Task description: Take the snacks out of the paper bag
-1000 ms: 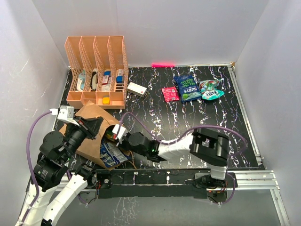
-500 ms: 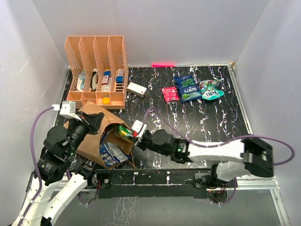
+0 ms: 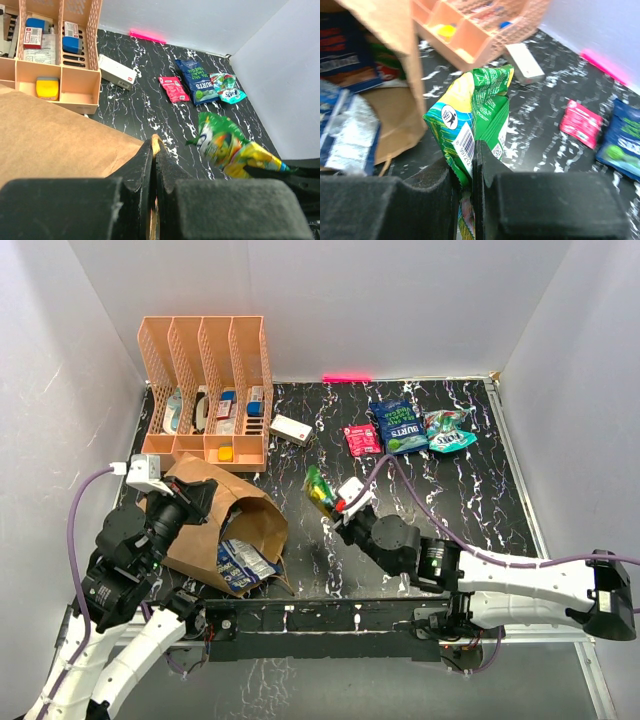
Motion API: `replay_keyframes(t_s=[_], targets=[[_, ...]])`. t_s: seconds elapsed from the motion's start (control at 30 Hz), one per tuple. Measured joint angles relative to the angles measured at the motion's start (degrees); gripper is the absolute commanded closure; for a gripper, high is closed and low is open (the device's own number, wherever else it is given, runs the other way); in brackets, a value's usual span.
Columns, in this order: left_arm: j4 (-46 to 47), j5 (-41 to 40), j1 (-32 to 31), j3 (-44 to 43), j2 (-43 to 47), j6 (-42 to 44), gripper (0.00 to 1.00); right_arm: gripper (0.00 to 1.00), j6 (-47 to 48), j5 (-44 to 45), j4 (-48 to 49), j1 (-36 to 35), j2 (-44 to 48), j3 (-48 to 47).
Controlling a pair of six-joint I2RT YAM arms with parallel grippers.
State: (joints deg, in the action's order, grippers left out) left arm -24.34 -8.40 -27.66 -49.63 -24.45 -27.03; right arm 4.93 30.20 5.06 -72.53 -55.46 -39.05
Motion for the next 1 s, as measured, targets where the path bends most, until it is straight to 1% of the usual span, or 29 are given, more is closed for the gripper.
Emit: replay_keyframes(t_s=[0.1, 0.17, 0.23, 0.33, 0.43, 0.5, 0.6, 0.73, 0.83, 0.9, 1.0], targets=[[-0.2, -0.2, 0.0, 0.0, -0.1, 0.0, 1.0, 0.92, -0.5, 6.1, -0.3, 1.4, 0.0, 0.0], [-0.6, -0.3, 0.0, -0.3, -0.3, -0.1, 1.0, 0.92, -2.3, 9.1, -0.5, 4.2, -0.1, 0.0], [-0.7, -0.2, 0.0, -0.6, -0.7, -0.2, 1.0, 0.92, -5.3, 10.6, -0.7, 9.4, -0.2, 0.0], [-0.8, 0.4, 0.0, -0.7, -1.3, -0.2, 1.0, 0.92, -10.1, 9.7, -0.7, 19.8, -0.2, 0.8], [-1.6, 0.5, 0.0, -0.9, -1.4, -0.3, 1.0, 0.92, -15.7, 6.4, -0.9, 30.2, 0.5, 2.8], [-1.6, 0.5, 0.0, -1.0, -1.3, -0.3, 1.0, 0.92, -20.2, 2.6, -1.1, 38.0, 1.8, 4.5], [-1.6, 1.3, 0.0, -1.0, -1.1, -0.2, 1.0, 0.92, -27.1, -2.9, -1.0, 51.3, 3.7, 7.3], [-1.4, 2.9, 0.0, -1.0, -0.6, -0.3, 1.0, 0.92, -35.8, -13.9, 1.0, 69.8, 3.9, 10.9], [-1.3, 4.0, 0.0, -1.1, 0.0, -0.3, 1.0, 0.92, -42.2, -20.4, 5.4, 80.8, 3.0, 14.9], [-1.4, 4.4, 0.0, -1.3, 0.1, -0.3, 1.0, 0.92, -46.1, -23.0, 7.9, 85.9, 1.1, 17.7], [-1.4, 5.0, 0.0, -1.8, 0.1, -0.3, 1.0, 0.92, -50.7, -27.9, 12.4, 91.0, -3.1, 21.4]])
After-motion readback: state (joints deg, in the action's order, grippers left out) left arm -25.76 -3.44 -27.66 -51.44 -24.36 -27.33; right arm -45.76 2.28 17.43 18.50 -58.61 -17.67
